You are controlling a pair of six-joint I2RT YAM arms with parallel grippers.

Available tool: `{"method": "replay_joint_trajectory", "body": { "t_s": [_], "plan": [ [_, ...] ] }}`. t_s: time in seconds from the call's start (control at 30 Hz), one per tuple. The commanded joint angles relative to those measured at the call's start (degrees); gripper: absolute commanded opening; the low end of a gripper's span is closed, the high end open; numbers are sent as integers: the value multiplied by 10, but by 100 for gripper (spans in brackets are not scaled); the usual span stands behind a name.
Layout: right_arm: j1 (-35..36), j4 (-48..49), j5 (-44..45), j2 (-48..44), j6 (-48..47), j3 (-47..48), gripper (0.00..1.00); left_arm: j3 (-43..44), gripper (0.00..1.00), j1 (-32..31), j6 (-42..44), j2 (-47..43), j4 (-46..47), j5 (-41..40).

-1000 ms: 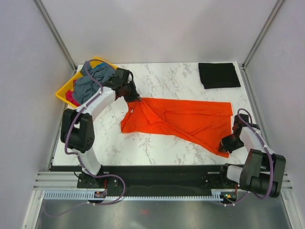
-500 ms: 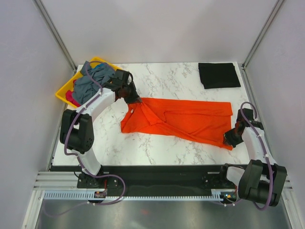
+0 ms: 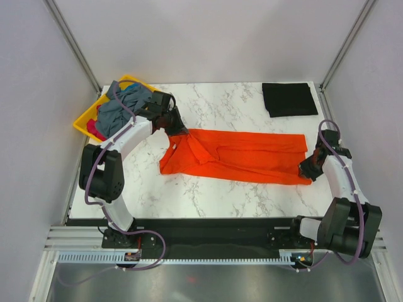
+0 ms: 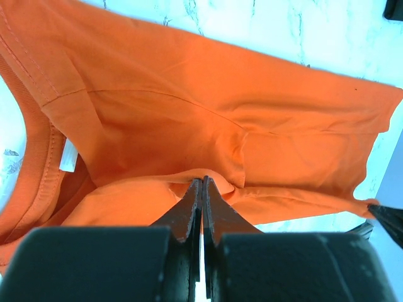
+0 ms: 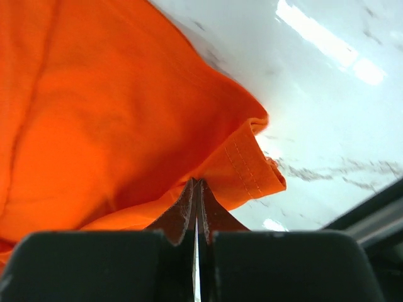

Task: Fold and stack the t-shirts
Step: Fold the tshirt

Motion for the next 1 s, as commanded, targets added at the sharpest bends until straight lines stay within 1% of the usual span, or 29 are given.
{"method": "replay_joint_trajectory", "body": {
  "t_s": [0.0, 0.2, 0.27, 0.37, 0.47, 0.63, 0.97],
  "plan": [
    [0, 78, -21, 30, -58, 40, 0, 11, 2, 0, 14, 5, 23, 1],
    [1, 101, -11, 104, -99, 78, 0, 22, 2, 1, 19, 10, 3, -53],
    [1, 102, -6, 135, -105, 93, 0, 33, 2, 1, 20, 19, -6, -64],
    [1, 108, 13, 158, -106, 104, 0, 39, 2, 2, 23, 26, -9, -88],
    [1, 127, 14, 159, -97, 100, 0, 47, 2, 2, 30, 31, -11, -99],
    [1, 128, 28, 158, -90, 119, 0, 57, 2, 2, 32, 32, -13, -101],
    [1, 163, -12, 218, -101, 148, 0, 75, 2, 3, 44, 51, -27, -128]
  ]
}}
